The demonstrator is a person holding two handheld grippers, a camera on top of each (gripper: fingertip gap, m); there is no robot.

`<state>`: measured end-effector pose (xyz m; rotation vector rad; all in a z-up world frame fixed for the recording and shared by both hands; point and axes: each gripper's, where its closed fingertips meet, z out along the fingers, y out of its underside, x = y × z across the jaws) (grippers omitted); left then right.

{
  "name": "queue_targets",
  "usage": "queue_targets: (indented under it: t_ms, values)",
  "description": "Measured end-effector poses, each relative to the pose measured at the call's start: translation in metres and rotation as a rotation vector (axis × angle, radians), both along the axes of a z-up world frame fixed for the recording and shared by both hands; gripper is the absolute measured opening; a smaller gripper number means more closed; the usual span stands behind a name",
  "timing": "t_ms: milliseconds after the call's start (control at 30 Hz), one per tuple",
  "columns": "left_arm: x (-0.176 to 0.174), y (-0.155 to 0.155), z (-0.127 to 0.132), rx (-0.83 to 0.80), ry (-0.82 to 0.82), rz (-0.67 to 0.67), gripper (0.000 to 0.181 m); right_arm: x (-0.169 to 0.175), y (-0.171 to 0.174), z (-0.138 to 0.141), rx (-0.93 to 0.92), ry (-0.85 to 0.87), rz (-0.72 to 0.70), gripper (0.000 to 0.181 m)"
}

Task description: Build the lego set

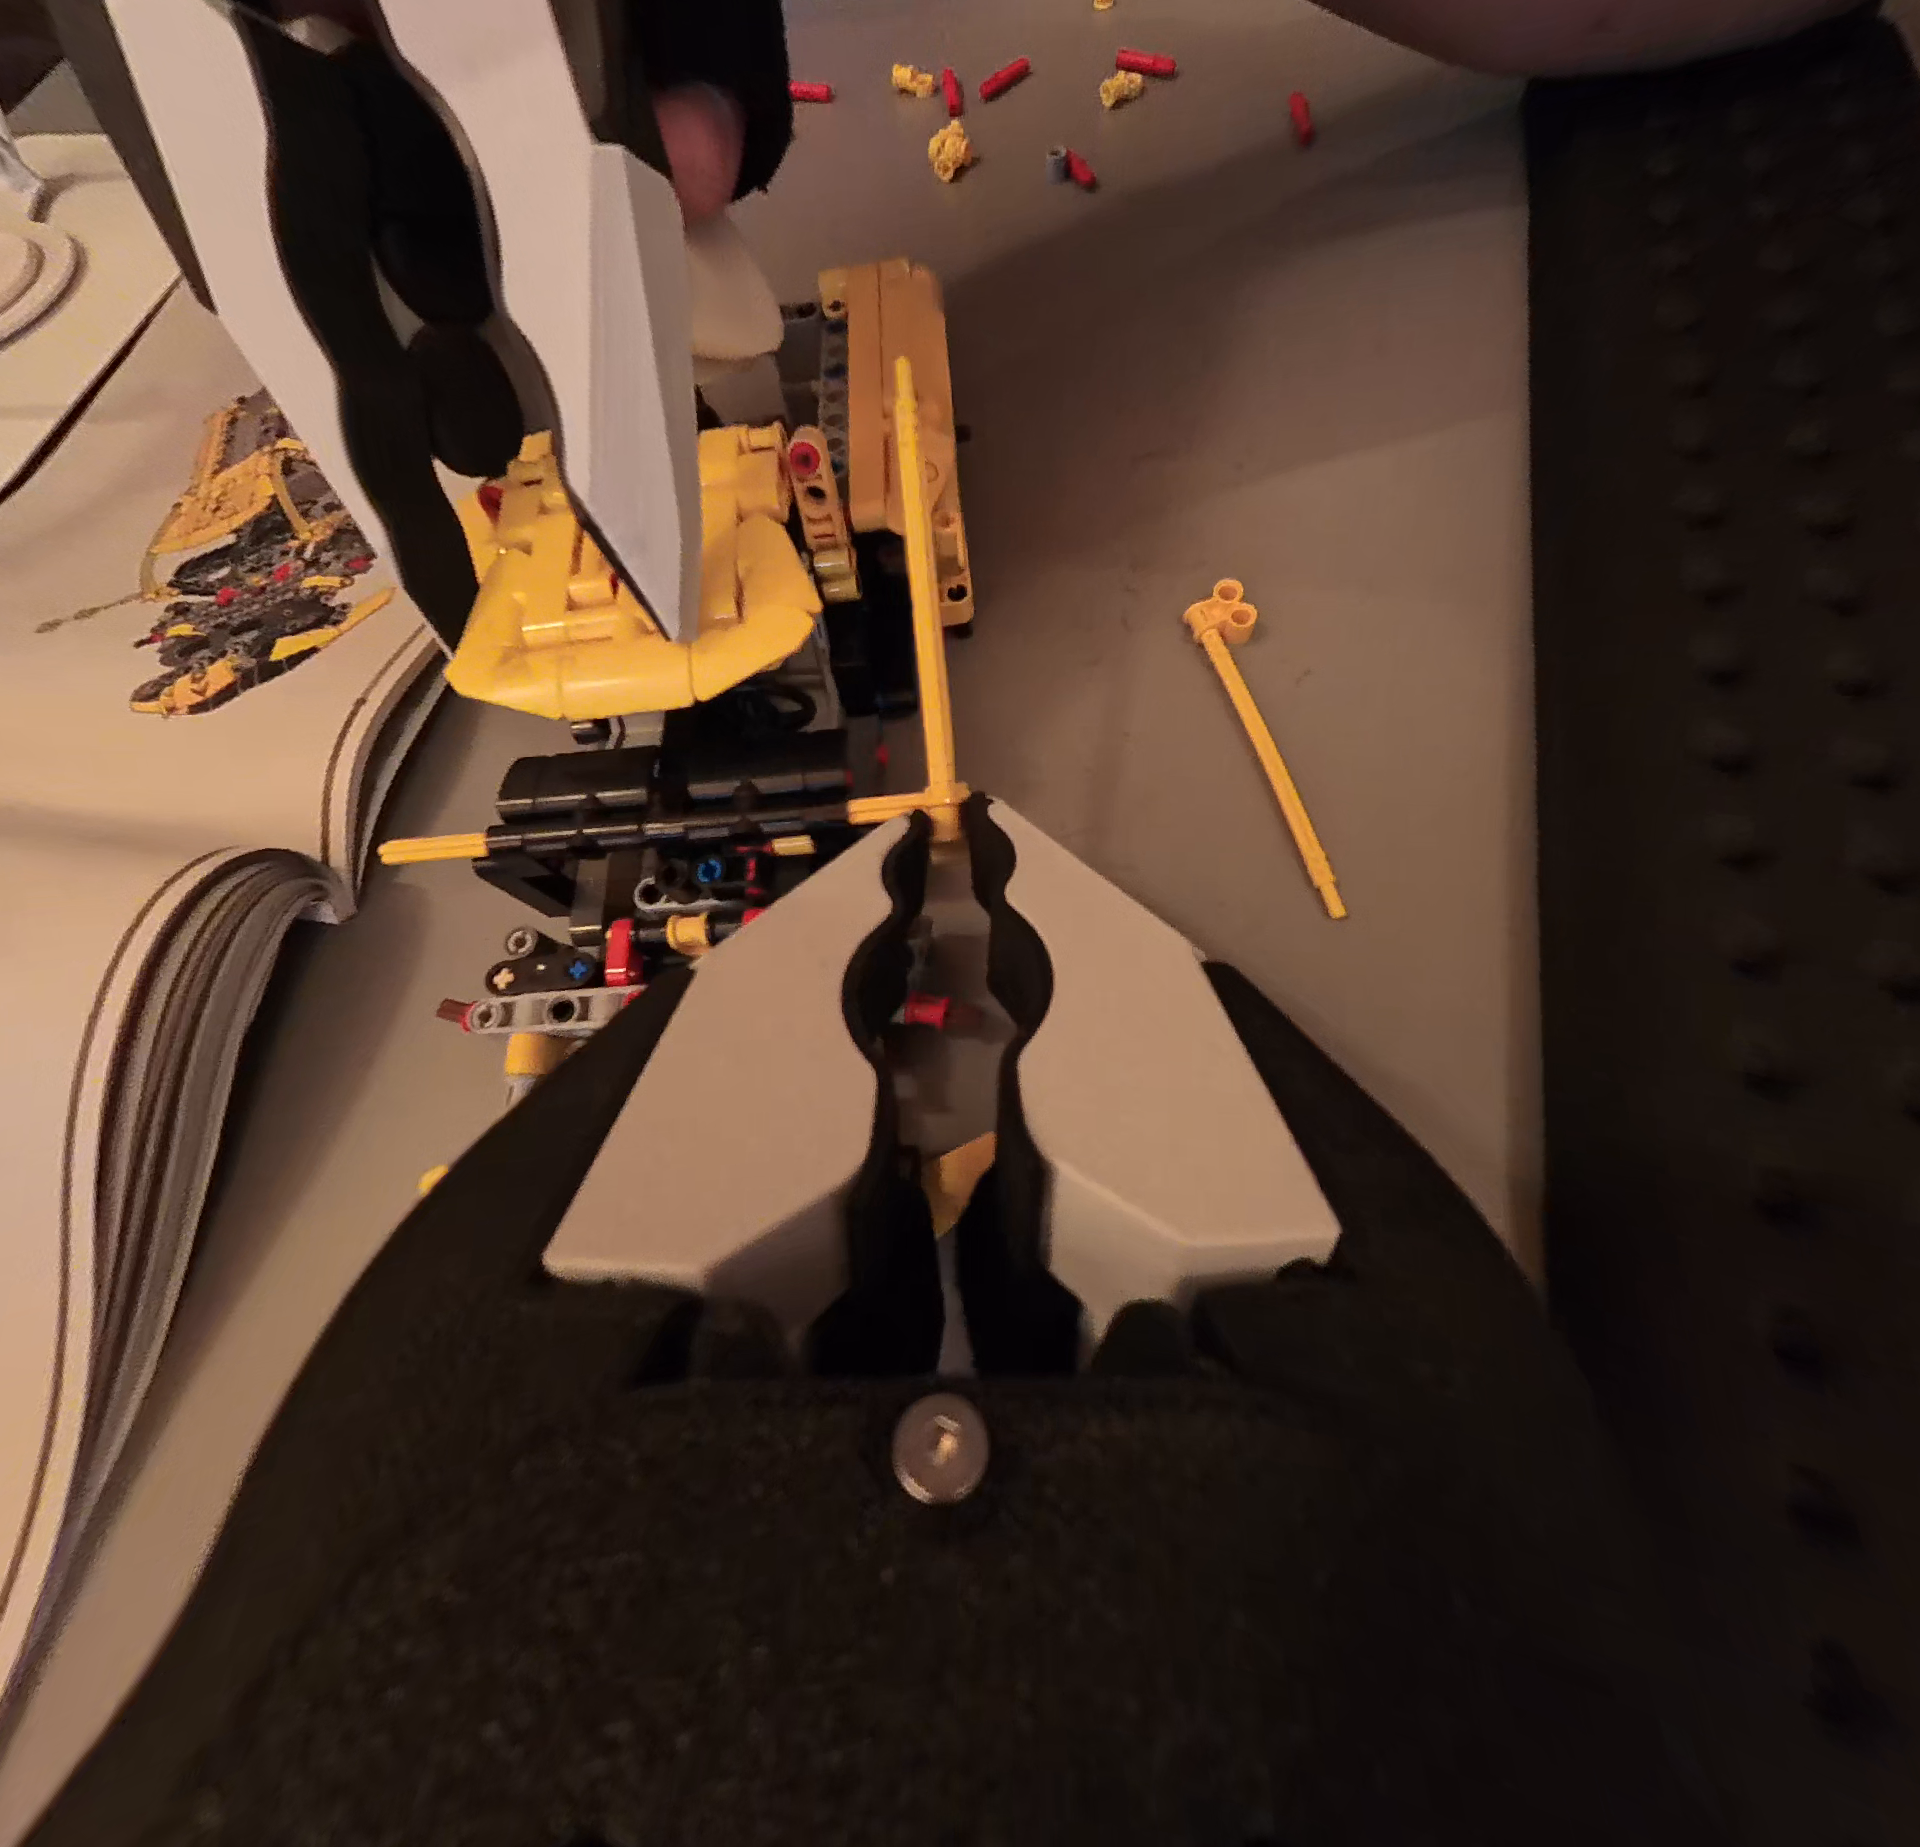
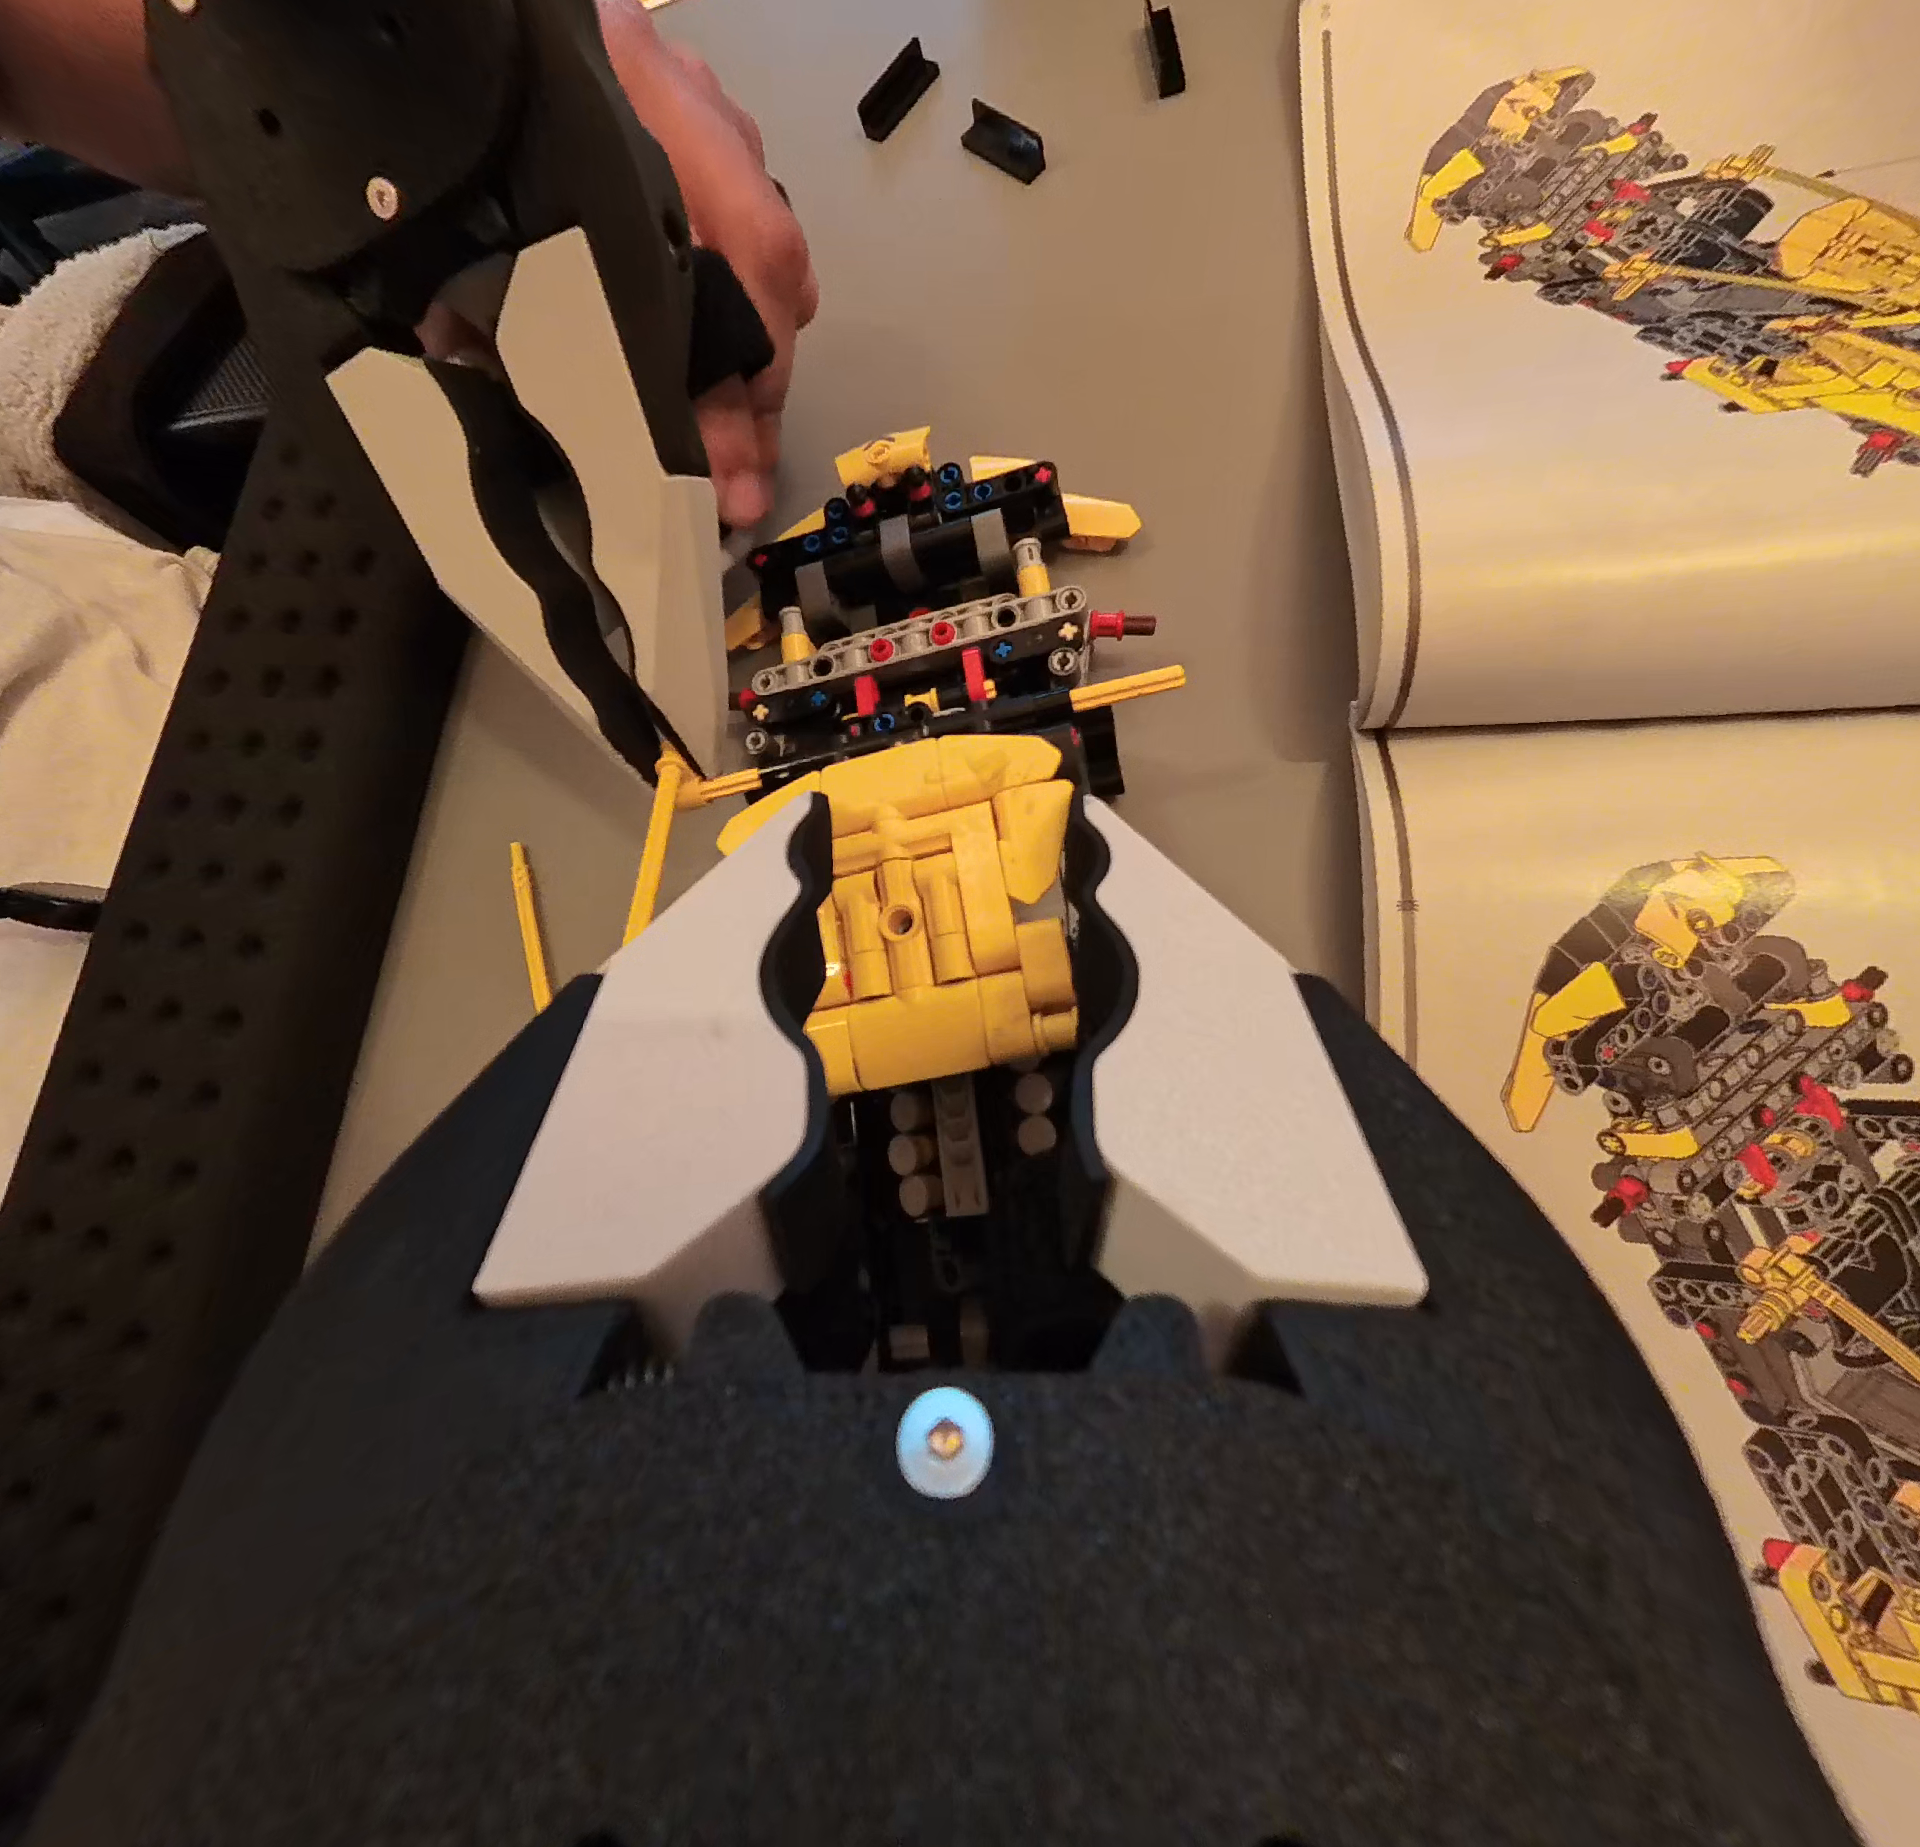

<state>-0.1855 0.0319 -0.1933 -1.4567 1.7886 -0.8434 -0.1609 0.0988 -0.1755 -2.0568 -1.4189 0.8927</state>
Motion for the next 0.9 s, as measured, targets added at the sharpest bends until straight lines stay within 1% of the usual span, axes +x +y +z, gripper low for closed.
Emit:
queue_targets:
  t_ms: [67,167,267,433,500,633,800,900]
  values:
    - [-0.0006,-0.0004,-0.0001,-0.02,-0.009,0.009,0.007,0.0,0.0004,0.0004,0.004,0.005,0.003,0.044]
    - [-0.0027,-0.0008,0.0013,0.028,-0.045,0.011,0.008,0.0005,0.0005,0.001,-0.001,0.023,-0.002,0.041]
    - [-0.0035,-0.002,0.0022,0.055,-0.049,0.004,0.008,-0.0004,-0.0039,0.0005,-0.019,0.021,0.024,0.036]
    - [-0.0063,-0.0008,0.0029,0.026,-0.034,-0.006,0.007,-0.003,-0.0061,0.0004,-0.015,0.02,0.037,0.035]
    - [-0.0062,0.0013,0.0018,0.023,-0.032,0.005,0.008,-0.0029,-0.0061,0.0003,-0.013,0.022,0.036,0.035]
    - [-0.007,0.0066,0.0004,-0.035,-0.031,0.033,0.007,-0.0022,-0.0051,0.0,-0.012,0.021,0.029,0.035]
    - [-0.0067,0.0073,-0.0006,-0.018,0.002,0.054,0.007,-0.002,-0.0052,-0.0001,-0.013,0.02,0.026,0.035]
    - [-0.0066,0.0071,-0.0014,-0.09,0.004,0.068,0.007,-0.002,-0.0053,-0.0001,-0.014,0.02,0.027,0.035]
